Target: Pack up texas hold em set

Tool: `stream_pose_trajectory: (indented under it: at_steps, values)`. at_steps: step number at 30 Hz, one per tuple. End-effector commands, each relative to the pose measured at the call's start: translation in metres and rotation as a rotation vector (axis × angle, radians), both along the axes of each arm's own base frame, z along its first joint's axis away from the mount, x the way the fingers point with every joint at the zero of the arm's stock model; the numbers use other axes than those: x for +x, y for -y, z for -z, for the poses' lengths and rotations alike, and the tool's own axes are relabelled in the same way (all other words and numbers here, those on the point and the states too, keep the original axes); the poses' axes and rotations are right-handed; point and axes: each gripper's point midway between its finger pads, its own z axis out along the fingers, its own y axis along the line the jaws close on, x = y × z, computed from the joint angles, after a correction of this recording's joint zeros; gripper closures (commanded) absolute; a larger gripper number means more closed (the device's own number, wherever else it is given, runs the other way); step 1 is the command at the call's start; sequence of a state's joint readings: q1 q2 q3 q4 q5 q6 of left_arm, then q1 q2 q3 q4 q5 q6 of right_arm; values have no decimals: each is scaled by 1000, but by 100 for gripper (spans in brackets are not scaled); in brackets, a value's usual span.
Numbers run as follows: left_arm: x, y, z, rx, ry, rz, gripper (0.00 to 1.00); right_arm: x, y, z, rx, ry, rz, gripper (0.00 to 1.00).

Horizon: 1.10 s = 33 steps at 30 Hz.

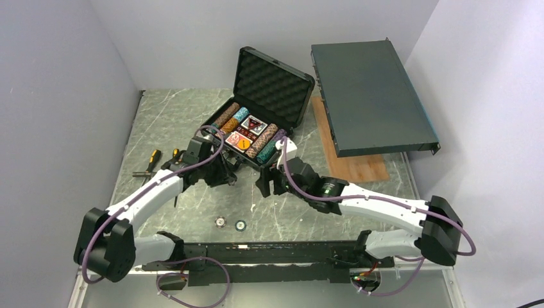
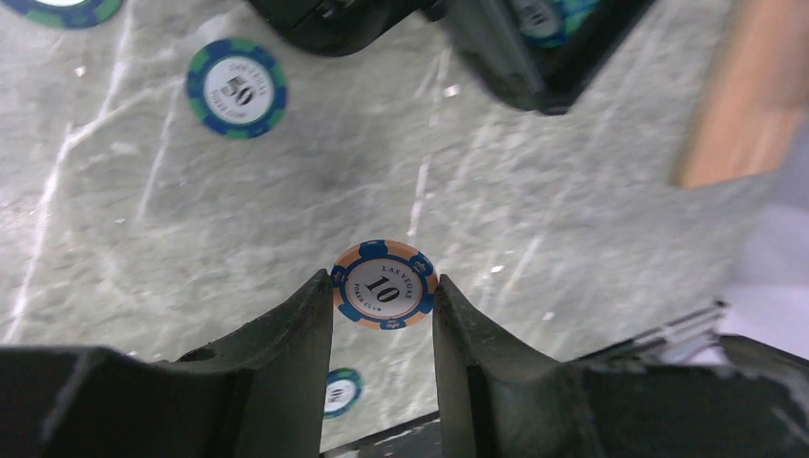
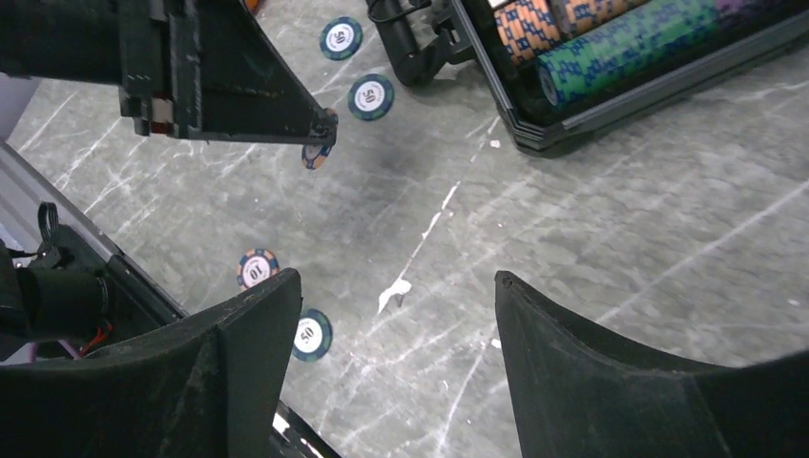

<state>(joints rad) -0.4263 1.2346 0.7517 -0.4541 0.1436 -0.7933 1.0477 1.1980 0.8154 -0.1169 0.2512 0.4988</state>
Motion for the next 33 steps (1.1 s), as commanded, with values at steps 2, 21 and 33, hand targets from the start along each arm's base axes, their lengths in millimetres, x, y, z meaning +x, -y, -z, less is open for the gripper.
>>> stream_pose_trajectory:
  at_steps: [2, 21, 33]
  values:
    - [8, 23, -47, -293, 92, -25, 76, 8, -40, -23, 141, 76, -35, 26]
    - [-13, 42, -73, -589, 66, 13, 75, 22, -77, 9, 77, 133, 19, 48]
    - [-14, 42, -66, -598, 51, 7, 75, 17, -91, 5, 109, 158, -31, 56]
